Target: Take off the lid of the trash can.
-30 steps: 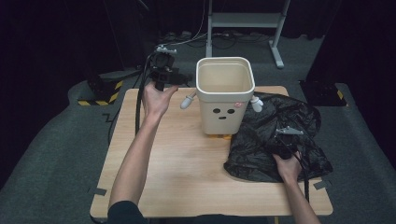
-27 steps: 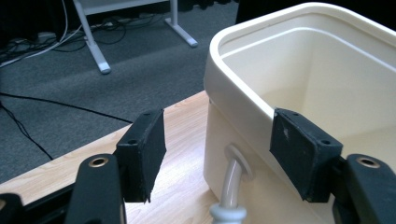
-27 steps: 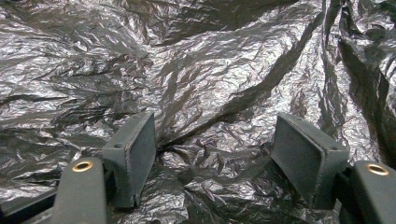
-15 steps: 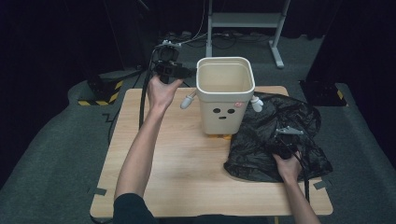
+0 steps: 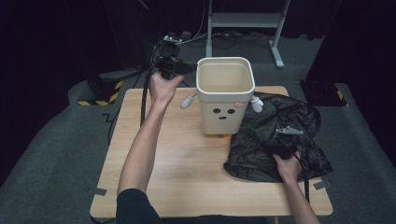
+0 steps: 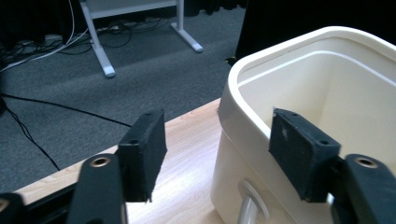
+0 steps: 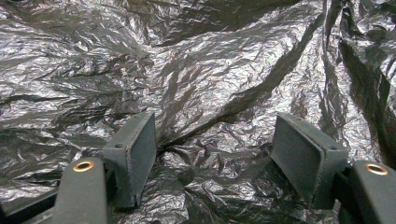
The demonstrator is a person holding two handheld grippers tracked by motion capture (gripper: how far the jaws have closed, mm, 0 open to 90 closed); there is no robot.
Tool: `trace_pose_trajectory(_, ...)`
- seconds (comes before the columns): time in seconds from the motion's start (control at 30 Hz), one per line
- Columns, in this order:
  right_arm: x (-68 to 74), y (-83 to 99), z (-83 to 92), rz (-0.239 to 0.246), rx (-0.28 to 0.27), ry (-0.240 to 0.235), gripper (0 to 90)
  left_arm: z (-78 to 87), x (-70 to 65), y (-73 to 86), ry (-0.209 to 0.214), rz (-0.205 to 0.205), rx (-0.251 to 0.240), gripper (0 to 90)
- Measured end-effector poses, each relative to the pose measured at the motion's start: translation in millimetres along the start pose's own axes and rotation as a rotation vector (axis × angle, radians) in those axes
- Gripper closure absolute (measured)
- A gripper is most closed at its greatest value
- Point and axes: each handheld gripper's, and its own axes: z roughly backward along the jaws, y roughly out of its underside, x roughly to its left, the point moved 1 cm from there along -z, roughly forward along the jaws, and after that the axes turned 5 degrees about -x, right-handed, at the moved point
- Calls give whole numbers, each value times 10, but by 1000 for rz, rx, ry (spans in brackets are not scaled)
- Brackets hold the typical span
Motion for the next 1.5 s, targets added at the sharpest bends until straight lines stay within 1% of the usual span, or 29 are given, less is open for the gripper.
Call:
trace_pose_trajectory(0.13,-2,-2,-2,2,1,-2,305,-22,-17,-57,0,-8,8,372)
trace_pose_trajectory(0.27,4,-8,-11,6,0,-7,306,-89,-96,-133,-5,-38,19,366)
trace_pose_trajectory(0.3,4,-10,-12,7,1,-8,306,-121,-125,-153,-9,-50,23,367)
trace_pose_trajectory(0.37,8,-12,-15,6,1,-11,307,-174,-163,-167,-6,-60,26,378)
trace_pose_trajectory(0.5,12,-14,-19,7,0,-17,307,-319,-221,-144,-8,-71,45,429)
trace_pose_trajectory(0.57,13,-16,-19,11,2,-20,308,-366,-217,-132,-6,-67,49,450)
trace_pose_trajectory(0.67,14,-16,-19,15,3,-22,308,-418,-189,-121,-2,-47,43,491)
trace_pose_trajectory(0.73,17,-16,-20,17,3,-25,308,-449,-179,-113,-3,-42,48,522)
trace_pose_trajectory(0.77,17,-17,-20,18,3,-26,308,-460,-178,-110,-14,-44,50,536)
trace_pose_trajectory(0.8,18,-17,-20,18,3,-27,308,-467,-177,-107,-15,-42,46,555)
trace_pose_trajectory(0.87,23,-18,-23,18,3,-32,308,-474,-176,-101,-16,-43,33,586)
trace_pose_trajectory(1.0,26,-20,-26,25,2,-38,309,-525,-192,-69,-18,-50,47,643)
trace_pose_trajectory(1.13,27,-19,-26,28,2,-40,308,-530,-193,-65,-18,-51,33,692)
trace_pose_trajectory(1.23,27,-20,-25,27,2,-40,308,-531,-205,-69,-31,-55,35,708)
trace_pose_trajectory(1.4,28,-19,-25,29,2,-42,309,-527,-201,-65,-36,-50,27,751)
trace_pose_trajectory(1.5,29,-20,-25,29,2,-43,308,-528,-210,-66,-46,-56,30,758)
